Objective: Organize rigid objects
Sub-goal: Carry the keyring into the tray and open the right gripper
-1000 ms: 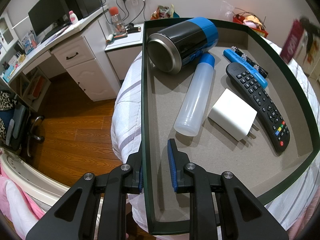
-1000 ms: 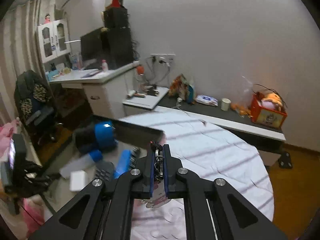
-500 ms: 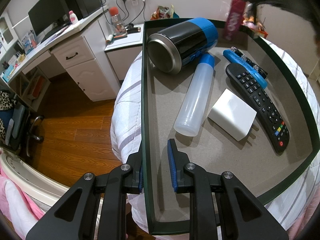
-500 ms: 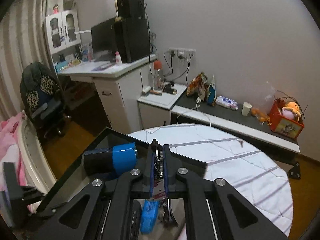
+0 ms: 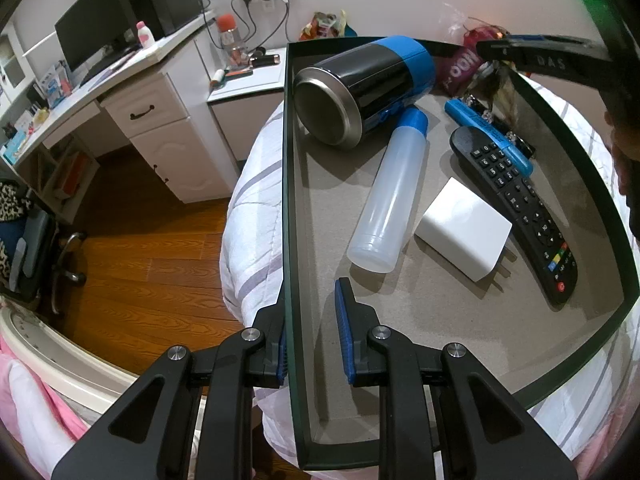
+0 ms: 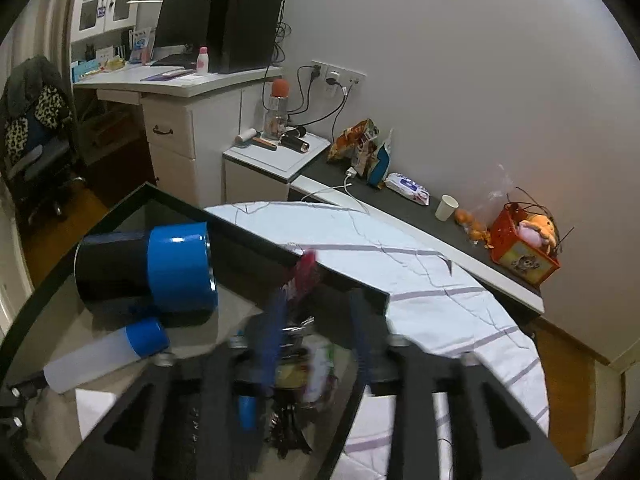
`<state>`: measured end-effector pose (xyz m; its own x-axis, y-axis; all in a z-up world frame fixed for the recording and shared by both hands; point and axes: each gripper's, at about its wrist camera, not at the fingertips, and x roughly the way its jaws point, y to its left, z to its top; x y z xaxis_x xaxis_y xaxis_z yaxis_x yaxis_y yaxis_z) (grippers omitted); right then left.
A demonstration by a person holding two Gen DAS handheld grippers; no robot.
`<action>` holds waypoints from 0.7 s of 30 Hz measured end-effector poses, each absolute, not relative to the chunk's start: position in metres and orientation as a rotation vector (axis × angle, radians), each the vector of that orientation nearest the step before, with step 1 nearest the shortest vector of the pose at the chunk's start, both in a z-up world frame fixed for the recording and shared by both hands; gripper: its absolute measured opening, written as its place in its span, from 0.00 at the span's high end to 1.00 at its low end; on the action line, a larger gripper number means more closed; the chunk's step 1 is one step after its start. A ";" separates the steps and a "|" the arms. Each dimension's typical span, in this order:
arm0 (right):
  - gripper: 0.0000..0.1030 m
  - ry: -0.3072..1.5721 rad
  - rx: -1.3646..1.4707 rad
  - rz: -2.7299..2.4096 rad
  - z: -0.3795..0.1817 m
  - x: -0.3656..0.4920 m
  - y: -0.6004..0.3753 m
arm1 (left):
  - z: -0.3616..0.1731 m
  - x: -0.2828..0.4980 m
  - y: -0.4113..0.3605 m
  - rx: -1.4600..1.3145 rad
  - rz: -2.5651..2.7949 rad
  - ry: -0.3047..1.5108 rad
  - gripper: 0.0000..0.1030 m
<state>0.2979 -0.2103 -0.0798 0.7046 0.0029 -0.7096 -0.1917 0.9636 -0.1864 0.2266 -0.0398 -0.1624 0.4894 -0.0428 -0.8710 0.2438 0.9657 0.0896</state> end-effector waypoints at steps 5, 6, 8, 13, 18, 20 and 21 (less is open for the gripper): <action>0.57 0.812 -0.240 0.125 -0.084 0.292 -0.216 | -0.162 0.226 -0.038 0.213 -0.175 1.047 0.82; 0.57 0.811 -0.241 0.118 -0.084 0.291 -0.218 | -0.162 0.226 -0.040 0.214 -0.175 1.048 0.82; 0.56 0.814 -0.237 0.113 -0.084 0.288 -0.220 | -0.162 0.226 -0.038 0.212 -0.176 1.047 0.82; 0.43 0.816 -0.208 0.133 -0.082 0.274 -0.223 | -0.162 0.227 -0.038 0.212 -0.176 1.047 0.82; 0.23 0.804 -0.171 0.198 -0.077 0.248 -0.216 | -0.162 0.226 -0.038 0.213 -0.174 1.047 0.82; 0.23 0.805 -0.156 0.219 -0.075 0.240 -0.214 | -0.162 0.226 -0.038 0.212 -0.174 1.046 0.82; 0.23 0.808 -0.144 0.233 -0.075 0.236 -0.213 | -0.162 0.226 -0.038 0.213 -0.173 1.046 0.82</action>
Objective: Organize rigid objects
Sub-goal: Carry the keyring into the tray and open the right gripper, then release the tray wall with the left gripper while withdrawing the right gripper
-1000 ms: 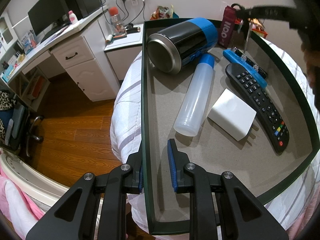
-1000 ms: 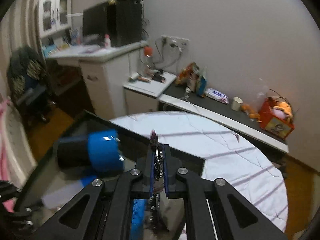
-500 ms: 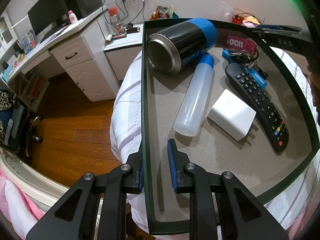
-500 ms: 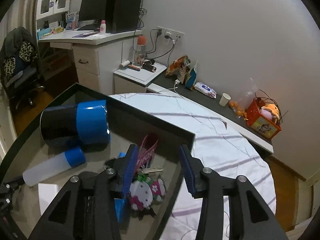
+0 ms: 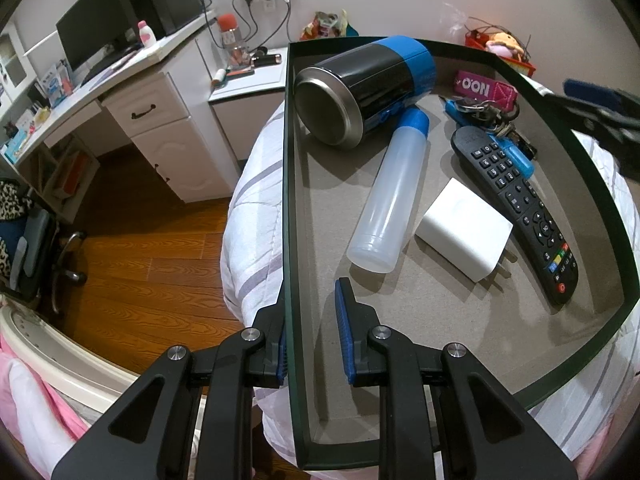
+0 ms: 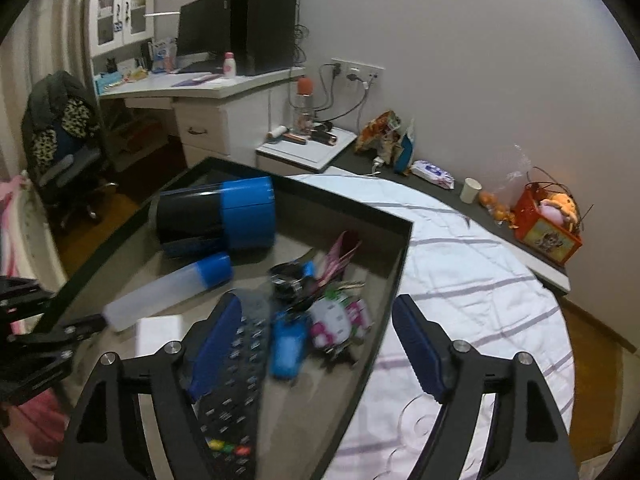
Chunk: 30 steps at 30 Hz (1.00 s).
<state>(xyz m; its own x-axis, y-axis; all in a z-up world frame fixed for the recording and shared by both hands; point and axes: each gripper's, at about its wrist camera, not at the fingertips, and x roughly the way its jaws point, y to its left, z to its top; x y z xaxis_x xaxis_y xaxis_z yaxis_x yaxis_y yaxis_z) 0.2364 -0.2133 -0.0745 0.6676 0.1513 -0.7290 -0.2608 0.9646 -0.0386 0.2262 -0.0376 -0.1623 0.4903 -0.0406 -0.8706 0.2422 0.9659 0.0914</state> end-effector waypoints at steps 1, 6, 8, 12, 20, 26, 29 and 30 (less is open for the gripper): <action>0.22 0.817 -0.130 0.247 -0.074 0.234 -0.213 | -0.162 0.226 -0.037 0.213 -0.173 1.046 0.82; 0.22 0.856 -0.084 0.282 -0.073 0.221 -0.211 | -0.161 0.225 -0.036 0.213 -0.170 1.047 0.82; 0.21 0.865 -0.077 0.291 -0.073 0.217 -0.210 | -0.161 0.225 -0.036 0.215 -0.168 1.047 0.82; 0.21 0.879 -0.073 0.285 -0.076 0.208 -0.209 | -0.160 0.225 -0.035 0.215 -0.163 1.046 0.81; 0.21 0.899 -0.033 0.297 -0.077 0.194 -0.216 | -0.160 0.224 -0.035 0.221 -0.148 1.045 0.81; 0.21 0.899 -0.004 0.308 -0.077 0.184 -0.219 | -0.159 0.222 -0.035 0.225 -0.139 1.045 0.79; 0.21 0.894 0.005 0.307 -0.076 0.181 -0.220 | -0.158 0.221 -0.036 0.227 -0.134 1.045 0.79; 0.21 0.891 0.009 0.305 -0.075 0.179 -0.221 | -0.158 0.221 -0.037 0.228 -0.132 1.044 0.79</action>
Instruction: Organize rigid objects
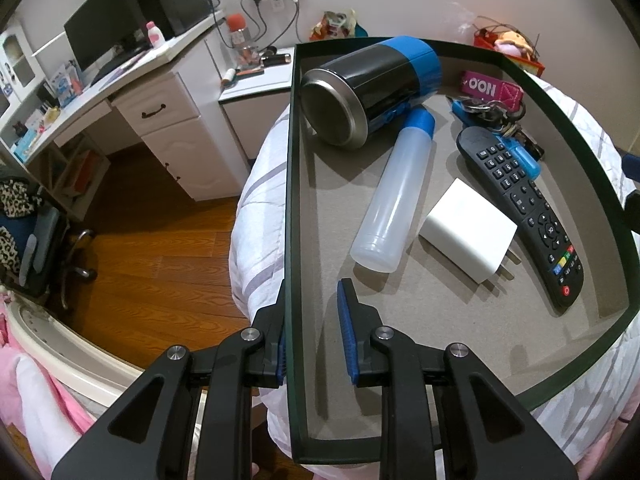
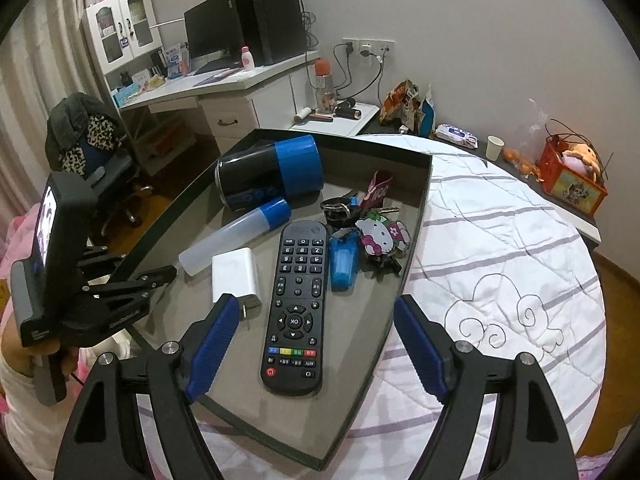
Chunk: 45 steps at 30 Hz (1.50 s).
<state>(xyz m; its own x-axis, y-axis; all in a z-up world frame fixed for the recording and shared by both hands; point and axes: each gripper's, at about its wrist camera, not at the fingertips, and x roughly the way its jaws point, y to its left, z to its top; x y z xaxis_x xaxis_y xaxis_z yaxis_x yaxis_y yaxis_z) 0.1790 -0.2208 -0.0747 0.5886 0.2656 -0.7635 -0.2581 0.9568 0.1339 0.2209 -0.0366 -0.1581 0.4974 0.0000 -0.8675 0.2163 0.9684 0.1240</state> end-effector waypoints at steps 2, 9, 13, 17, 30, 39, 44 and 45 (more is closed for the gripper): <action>0.21 0.887 0.018 0.311 -0.073 0.176 -0.223 | -0.157 0.220 -0.037 0.230 -0.129 1.043 0.79; 0.21 0.879 0.032 0.296 -0.072 0.170 -0.229 | -0.155 0.217 -0.036 0.228 -0.126 1.040 0.79; 0.21 0.870 0.052 0.296 -0.070 0.166 -0.233 | -0.153 0.216 -0.035 0.230 -0.127 1.037 0.79; 0.21 0.868 0.086 0.290 -0.072 0.163 -0.239 | -0.149 0.212 -0.034 0.233 -0.129 1.027 0.79; 0.21 0.852 0.108 0.304 -0.068 0.148 -0.226 | -0.113 0.190 -0.036 0.240 -0.128 0.920 0.27; 0.00 0.834 0.125 0.320 -0.064 0.137 -0.216 | -0.093 0.167 -0.037 0.219 -0.144 0.853 0.09; 0.00 0.810 0.116 0.286 -0.055 0.130 -0.214 | -0.091 0.160 -0.041 0.214 -0.176 0.850 0.08; 0.00 0.806 0.115 0.282 -0.053 0.129 -0.214 | -0.091 0.160 -0.041 0.212 -0.181 0.851 0.07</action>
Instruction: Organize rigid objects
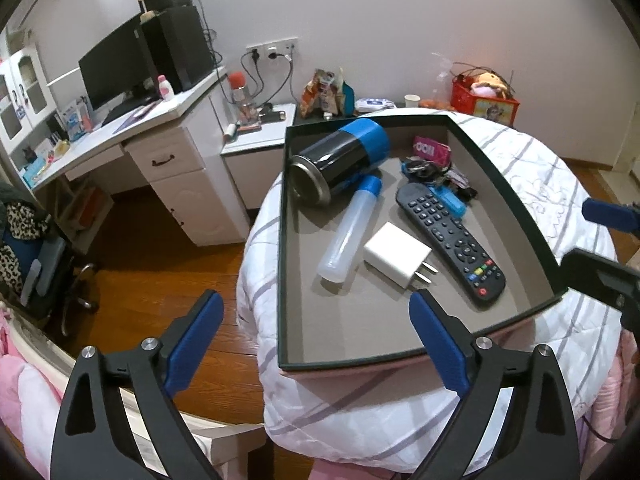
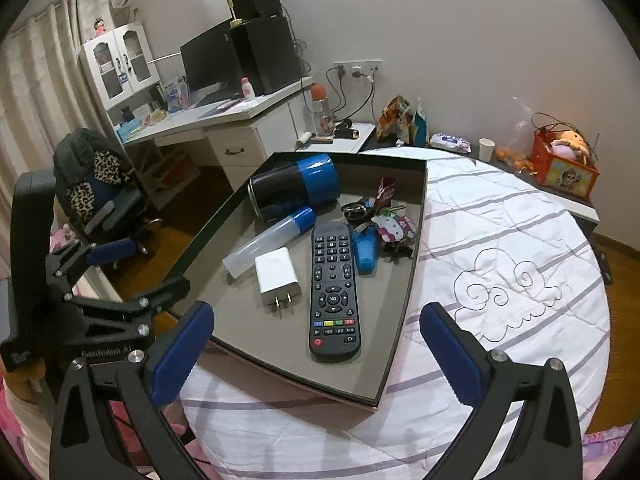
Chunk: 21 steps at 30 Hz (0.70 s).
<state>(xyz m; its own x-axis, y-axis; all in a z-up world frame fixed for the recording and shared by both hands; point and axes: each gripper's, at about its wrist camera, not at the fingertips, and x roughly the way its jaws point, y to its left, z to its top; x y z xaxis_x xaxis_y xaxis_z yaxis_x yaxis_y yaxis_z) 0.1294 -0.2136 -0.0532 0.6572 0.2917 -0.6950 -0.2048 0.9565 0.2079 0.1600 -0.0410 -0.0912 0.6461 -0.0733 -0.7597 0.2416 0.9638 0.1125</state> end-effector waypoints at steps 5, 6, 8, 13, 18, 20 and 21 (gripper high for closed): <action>0.00 0.802 0.080 0.229 -0.049 0.130 -0.209 | -0.095 0.157 -0.045 0.190 -0.208 0.864 0.07; 0.00 0.806 0.076 0.222 -0.049 0.131 -0.209 | -0.095 0.157 -0.045 0.184 -0.214 0.865 0.07; 0.00 0.809 0.069 0.204 -0.050 0.132 -0.208 | -0.097 0.156 -0.046 0.177 -0.220 0.869 0.06; 0.00 0.819 0.066 0.193 -0.052 0.135 -0.206 | -0.098 0.156 -0.041 0.142 -0.220 0.877 0.03; 0.00 0.817 0.071 0.194 -0.052 0.134 -0.205 | -0.092 0.153 -0.030 0.082 -0.203 0.831 0.00; 0.00 0.823 0.058 0.190 -0.053 0.135 -0.203 | -0.091 0.153 -0.025 0.043 -0.214 0.813 0.00; 0.00 0.826 0.052 0.187 -0.053 0.135 -0.202 | -0.090 0.153 -0.023 0.028 -0.218 0.807 0.00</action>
